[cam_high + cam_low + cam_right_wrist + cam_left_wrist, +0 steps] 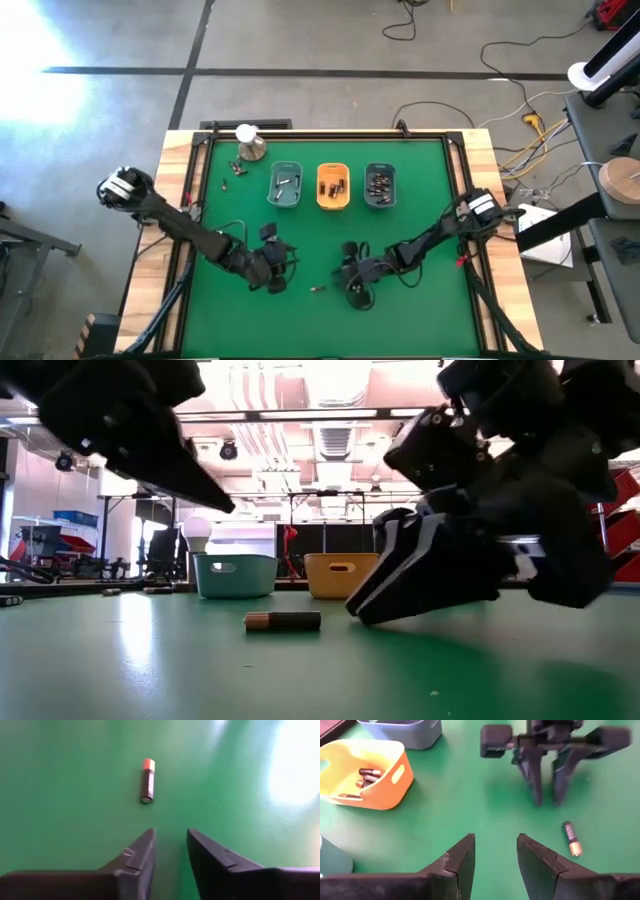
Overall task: Sort batteries
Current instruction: Put the small black battery into the blue bin
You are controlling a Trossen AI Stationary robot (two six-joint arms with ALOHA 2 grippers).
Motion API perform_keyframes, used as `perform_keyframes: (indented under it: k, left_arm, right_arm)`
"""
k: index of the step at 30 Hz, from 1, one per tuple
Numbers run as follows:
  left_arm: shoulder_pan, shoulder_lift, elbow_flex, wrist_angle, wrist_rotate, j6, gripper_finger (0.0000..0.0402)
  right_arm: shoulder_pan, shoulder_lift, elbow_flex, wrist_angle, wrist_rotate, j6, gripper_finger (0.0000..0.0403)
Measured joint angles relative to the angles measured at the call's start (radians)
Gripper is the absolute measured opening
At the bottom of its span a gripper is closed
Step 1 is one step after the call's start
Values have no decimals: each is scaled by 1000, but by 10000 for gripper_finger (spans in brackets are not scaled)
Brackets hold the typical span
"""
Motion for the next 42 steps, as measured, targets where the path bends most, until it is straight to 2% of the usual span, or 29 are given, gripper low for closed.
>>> perform_keyframes:
  k: [4, 7, 13, 18, 22, 26, 31, 36, 42]
  left_arm:
    - [-10, 71, 21, 12, -57, -18, 125]
    - [-19, 119, 64, 19, -60, -47, 125]
    - [-85, 196, 193, -23, -67, -18, 125]
    - [-126, 211, 321, -203, -169, 5, 125]
    - [-138, 191, 411, -322, -193, 26, 125]
    - [-158, 174, 464, -324, -209, 127, 125]
    - [-177, 162, 475, -276, -225, 229, 125]
    - [-191, 160, 462, -271, -226, 225, 125]
    - [-195, 160, 453, -266, -226, 197, 125]
  right_arm:
    - [27, 41, 43, 15, 32, 5, 157]
    - [51, 60, 81, 14, 37, 35, 184]
    - [121, 70, 134, -16, 23, 44, 211]
    - [139, 85, 162, -34, 86, 88, 206]
    - [131, 148, 224, -26, 113, 51, 200]
    - [125, 236, 310, -15, 81, 55, 200]
    - [117, 301, 387, -94, 79, 111, 195]
    - [108, 281, 360, -87, 57, 201, 177]
    - [108, 215, 243, -1, 75, 196, 169]
